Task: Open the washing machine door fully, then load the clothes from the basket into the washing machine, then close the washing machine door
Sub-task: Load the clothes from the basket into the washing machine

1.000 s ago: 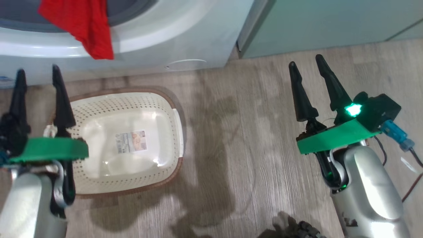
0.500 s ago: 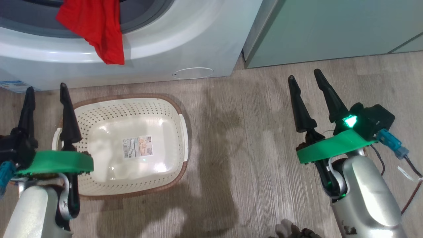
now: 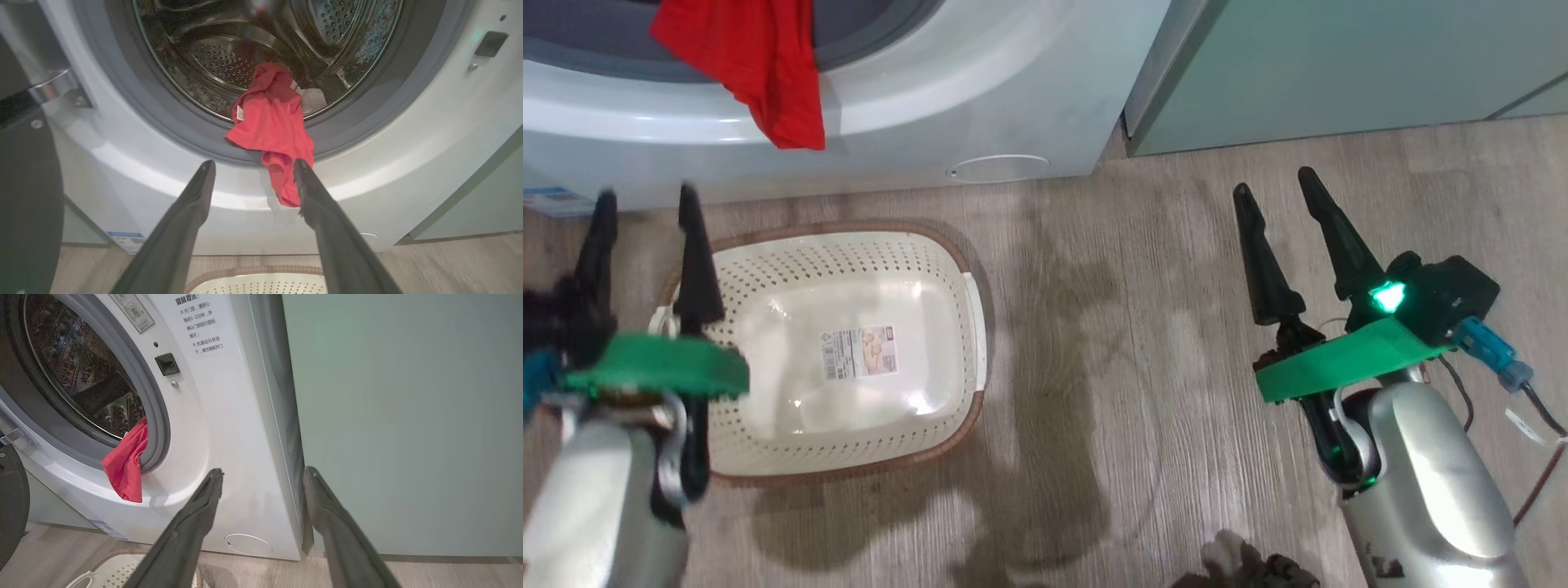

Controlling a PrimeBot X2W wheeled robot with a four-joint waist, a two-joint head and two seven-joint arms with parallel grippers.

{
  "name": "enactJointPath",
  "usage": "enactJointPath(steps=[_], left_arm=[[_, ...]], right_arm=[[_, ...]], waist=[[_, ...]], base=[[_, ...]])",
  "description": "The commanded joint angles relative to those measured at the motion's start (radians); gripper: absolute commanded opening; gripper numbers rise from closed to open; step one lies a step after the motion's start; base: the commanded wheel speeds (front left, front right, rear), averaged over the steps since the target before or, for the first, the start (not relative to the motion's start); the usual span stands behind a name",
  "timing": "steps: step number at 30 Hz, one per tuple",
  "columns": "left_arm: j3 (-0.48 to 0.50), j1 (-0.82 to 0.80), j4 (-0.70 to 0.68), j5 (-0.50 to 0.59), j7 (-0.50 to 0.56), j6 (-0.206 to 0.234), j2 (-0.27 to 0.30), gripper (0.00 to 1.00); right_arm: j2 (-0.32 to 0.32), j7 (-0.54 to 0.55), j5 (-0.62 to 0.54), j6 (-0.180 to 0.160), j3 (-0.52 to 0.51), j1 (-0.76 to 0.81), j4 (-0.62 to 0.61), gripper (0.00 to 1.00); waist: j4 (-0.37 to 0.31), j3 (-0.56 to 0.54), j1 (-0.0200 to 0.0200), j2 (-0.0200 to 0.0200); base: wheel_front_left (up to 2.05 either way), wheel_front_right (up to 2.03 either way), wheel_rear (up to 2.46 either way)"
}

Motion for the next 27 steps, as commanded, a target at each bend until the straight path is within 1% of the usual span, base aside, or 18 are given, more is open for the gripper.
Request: enactJointPath(steps=[1, 4, 10, 13, 19, 27], left_arm=[[0.029, -0.077, -0.016, -0.003, 0.022, -0.013, 0.044, 1.00], [0.003, -0.176, 0.034, -0.012, 0.087, -0.055, 0.070, 1.00], [-0.035, -0.388, 0.179, -0.048, 0.271, -0.127, 0.115, 1.00], [-0.040, -0.491, 0.260, -0.067, 0.351, -0.154, 0.137, 1.00], [-0.054, -0.656, 0.407, -0.080, 0.495, -0.182, 0.181, 1.00], [-0.079, -0.780, 0.563, -0.098, 0.664, -0.209, 0.213, 1.00]], right_arm=[[0.002, -0.009, 0.005, 0.000, 0.026, -0.012, -0.037, 1.00], [0.002, -0.009, 0.011, 0.000, 0.038, -0.025, -0.043, 1.00], [0.002, -0.009, 0.048, 0.000, 0.068, -0.042, -0.058, 1.00], [0.002, -0.009, 0.069, 0.000, 0.078, -0.047, -0.065, 1.00], [0.002, -0.009, 0.109, 0.000, 0.092, -0.050, -0.079, 1.00], [0.002, -0.009, 0.138, 0.000, 0.106, -0.059, -0.086, 1.00]], waist=[[-0.003, 0.011, 0.0001, -0.0001], [-0.017, 0.033, 0.0001, -0.0001], [-0.071, 0.075, 0.0001, -0.0001], [-0.103, 0.095, 0.0001, -0.0001], [-0.151, 0.124, 0.0001, -0.0001], [-0.184, 0.139, 0.0001, -0.0001]], base=[[0.00, 0.00, 0.00], [0.00, 0.00, 0.00], [0.00, 0.00, 0.00], [0.00, 0.00, 0.00], [0.00, 0.00, 0.00], [0.00, 0.00, 0.00]])
